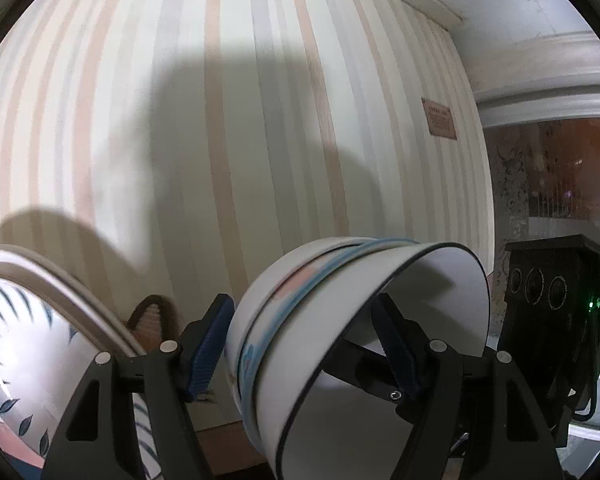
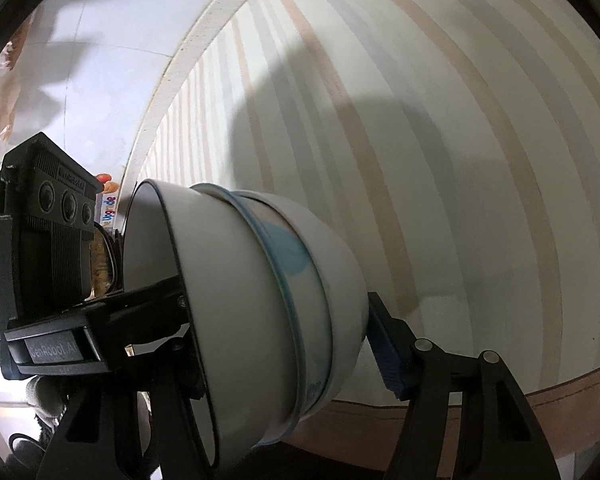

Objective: Organize plates and bowls
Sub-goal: 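Lift the bowl stack with both tools onto the plate stack and open both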

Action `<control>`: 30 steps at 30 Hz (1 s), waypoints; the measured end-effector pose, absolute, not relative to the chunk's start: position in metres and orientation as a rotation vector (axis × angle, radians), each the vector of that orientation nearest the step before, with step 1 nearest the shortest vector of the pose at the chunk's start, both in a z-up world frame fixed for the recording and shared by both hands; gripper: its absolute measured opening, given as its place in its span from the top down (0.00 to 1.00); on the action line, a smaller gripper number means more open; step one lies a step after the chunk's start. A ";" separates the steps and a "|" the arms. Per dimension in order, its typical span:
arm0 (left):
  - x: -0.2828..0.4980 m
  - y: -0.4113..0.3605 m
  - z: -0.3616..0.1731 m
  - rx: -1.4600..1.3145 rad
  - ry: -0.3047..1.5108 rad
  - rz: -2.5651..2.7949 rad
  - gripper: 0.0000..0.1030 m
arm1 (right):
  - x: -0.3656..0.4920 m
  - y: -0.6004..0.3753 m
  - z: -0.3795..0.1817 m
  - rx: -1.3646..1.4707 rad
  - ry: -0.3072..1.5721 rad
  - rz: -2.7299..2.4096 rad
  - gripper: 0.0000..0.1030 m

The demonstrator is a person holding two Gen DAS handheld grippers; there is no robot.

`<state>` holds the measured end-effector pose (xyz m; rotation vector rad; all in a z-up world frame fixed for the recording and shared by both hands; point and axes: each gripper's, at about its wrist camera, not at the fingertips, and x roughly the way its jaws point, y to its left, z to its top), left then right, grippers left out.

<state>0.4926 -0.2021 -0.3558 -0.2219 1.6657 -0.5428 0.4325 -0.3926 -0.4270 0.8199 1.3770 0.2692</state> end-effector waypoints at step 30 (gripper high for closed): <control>0.457 -0.001 -0.338 -0.529 1.544 -0.158 0.33 | 0.476 -0.191 -0.405 0.524 1.535 0.663 0.37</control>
